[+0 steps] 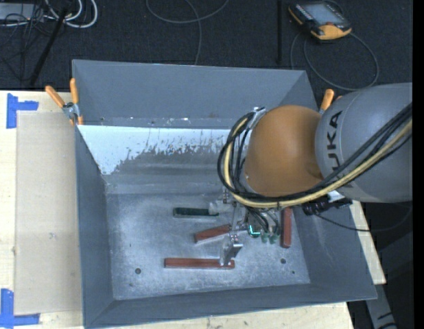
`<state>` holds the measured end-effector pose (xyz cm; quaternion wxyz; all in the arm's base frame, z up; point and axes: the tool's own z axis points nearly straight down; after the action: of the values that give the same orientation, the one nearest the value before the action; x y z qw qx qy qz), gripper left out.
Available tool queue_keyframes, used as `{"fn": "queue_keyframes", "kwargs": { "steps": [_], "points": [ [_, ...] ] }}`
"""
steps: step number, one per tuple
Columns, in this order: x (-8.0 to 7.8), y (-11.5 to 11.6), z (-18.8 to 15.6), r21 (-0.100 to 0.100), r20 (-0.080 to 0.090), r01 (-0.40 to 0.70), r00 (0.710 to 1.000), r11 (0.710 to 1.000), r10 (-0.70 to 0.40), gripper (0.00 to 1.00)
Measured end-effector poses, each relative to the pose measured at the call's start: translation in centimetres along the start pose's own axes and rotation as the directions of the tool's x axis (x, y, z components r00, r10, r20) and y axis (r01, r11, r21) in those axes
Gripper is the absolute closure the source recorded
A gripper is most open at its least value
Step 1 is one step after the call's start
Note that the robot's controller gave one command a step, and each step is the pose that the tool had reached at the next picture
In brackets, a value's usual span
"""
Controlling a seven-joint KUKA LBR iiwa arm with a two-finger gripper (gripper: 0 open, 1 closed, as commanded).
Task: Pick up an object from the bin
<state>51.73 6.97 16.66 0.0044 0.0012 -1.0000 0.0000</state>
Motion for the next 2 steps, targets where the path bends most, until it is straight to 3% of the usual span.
{"fn": "queue_keyframes", "kwargs": {
  "steps": [1,2],
  "points": [
    [-0.2,0.0,-0.3,-0.001,0.007,-0.003,1.0,1.0,0.003,0.0],
    [1.1,0.4,5.3,-0.002,0.01,-0.092,0.996,0.996,0.092,0.0]
  ]
}}
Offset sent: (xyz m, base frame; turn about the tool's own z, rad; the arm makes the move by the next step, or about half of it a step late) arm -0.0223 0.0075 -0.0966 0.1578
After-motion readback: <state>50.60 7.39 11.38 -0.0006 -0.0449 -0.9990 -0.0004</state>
